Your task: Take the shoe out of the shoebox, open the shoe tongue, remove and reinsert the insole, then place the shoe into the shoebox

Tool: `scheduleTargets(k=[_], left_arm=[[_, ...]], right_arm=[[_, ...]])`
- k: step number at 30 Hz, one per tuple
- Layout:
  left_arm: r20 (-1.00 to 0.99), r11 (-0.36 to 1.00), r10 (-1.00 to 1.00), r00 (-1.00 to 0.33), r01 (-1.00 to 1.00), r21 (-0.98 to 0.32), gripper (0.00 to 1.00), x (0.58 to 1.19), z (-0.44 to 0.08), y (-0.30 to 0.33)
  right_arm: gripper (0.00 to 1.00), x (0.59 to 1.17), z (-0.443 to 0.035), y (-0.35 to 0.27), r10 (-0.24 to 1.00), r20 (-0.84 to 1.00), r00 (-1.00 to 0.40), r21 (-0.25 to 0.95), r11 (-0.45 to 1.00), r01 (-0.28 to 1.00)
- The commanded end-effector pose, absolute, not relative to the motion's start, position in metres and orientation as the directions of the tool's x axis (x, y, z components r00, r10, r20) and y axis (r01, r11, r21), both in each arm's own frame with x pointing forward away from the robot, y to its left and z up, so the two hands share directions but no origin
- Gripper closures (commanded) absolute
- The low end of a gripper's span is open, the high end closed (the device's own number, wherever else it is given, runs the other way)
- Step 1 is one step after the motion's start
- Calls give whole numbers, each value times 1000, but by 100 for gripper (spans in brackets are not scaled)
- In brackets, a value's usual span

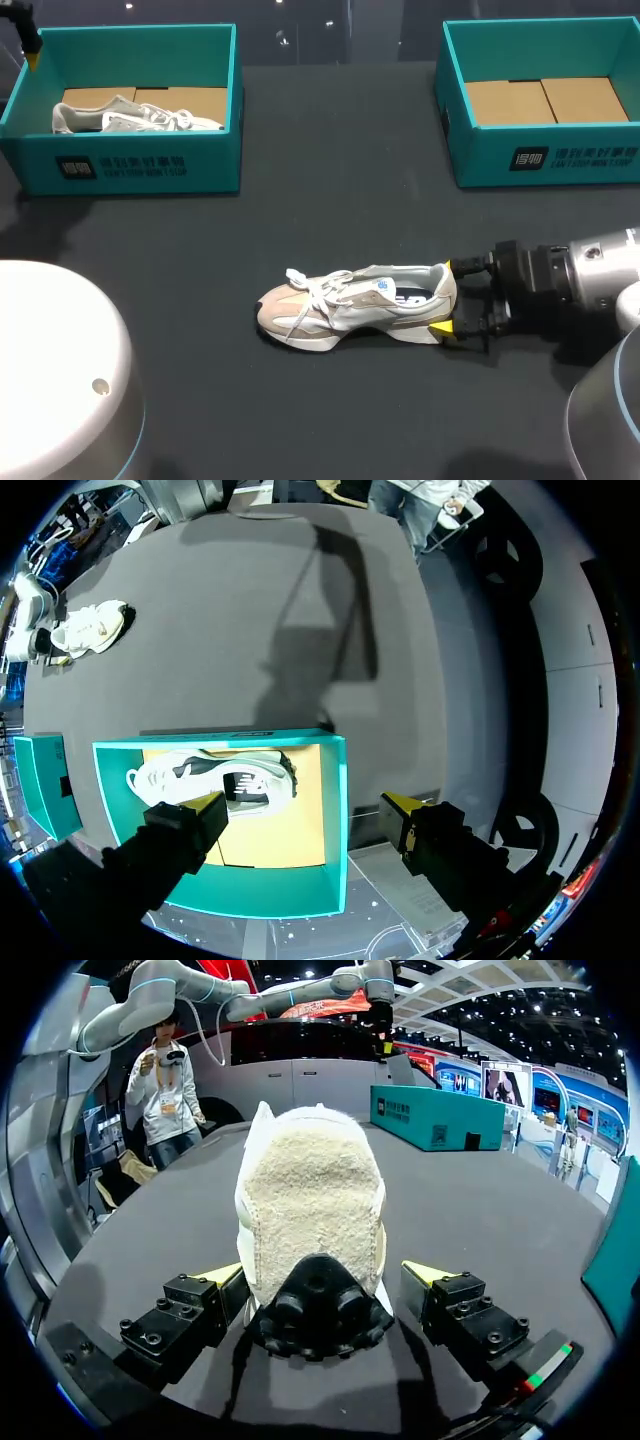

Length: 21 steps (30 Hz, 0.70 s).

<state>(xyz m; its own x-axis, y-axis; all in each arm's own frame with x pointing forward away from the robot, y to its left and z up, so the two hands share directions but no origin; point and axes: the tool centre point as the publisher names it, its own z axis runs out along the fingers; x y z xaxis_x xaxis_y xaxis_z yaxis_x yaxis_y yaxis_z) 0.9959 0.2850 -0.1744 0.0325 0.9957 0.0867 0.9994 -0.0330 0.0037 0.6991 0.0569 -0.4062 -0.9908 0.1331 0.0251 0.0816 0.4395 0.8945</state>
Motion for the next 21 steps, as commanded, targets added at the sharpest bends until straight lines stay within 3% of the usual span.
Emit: scheduleTargets(k=[1, 21], left_arm=[[89, -34, 995, 33, 999, 5, 0, 995, -174, 285], [89, -34, 995, 33, 999, 5, 0, 995, -174, 285]], right_arm=[[0, 699, -408, 63, 136, 23, -990, 893, 442, 82], [0, 701, -414, 80, 114, 12, -993, 904, 424, 60]])
